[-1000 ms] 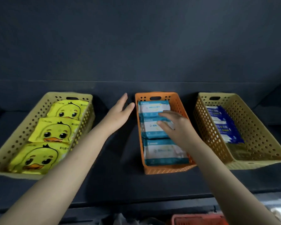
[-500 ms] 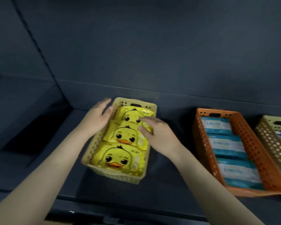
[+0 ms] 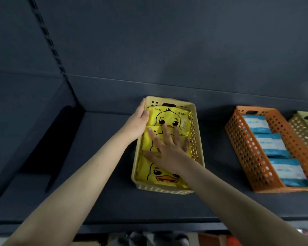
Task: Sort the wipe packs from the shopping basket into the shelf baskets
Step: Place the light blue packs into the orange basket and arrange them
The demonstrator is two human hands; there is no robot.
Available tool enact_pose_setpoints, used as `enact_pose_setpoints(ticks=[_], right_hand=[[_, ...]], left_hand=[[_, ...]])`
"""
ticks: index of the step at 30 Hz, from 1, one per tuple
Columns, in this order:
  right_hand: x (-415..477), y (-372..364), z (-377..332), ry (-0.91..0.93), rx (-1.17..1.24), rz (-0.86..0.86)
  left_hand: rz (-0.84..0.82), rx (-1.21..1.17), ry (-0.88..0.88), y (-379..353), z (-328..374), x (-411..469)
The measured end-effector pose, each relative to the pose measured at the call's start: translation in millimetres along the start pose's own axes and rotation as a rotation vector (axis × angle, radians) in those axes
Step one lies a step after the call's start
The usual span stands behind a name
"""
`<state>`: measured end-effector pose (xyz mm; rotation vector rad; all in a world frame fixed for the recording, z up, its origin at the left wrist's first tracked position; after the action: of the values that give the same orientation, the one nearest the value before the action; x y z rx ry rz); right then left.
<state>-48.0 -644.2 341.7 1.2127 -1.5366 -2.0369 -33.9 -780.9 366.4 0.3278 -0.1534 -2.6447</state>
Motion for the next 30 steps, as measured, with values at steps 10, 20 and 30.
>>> enact_pose_setpoints(ticks=[10, 20, 30], right_hand=[[-7, 5, -2, 0.022, -0.143, -0.019], [-8, 14, -1, -0.057, -0.055, -0.015], [13, 2, 11, -0.153, 0.088, 0.045]], left_hand=[[0.068, 0.002, -0.02, 0, 2, -1], [0.069, -0.017, -0.012, 1, 1, 0], [0.078, -0.012, -0.024, 0, 2, -1]])
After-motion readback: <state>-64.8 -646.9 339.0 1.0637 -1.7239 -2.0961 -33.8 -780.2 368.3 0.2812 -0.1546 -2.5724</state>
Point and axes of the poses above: each hand's wrist, its own x-axis towards the middle knuckle, its own y-axis out of the back of the hand, z = x × y, the point moved 7 cm from there along x, towards the middle knuckle, and after that the axes turned 14 degrees about -x, right-handed, at the moved point
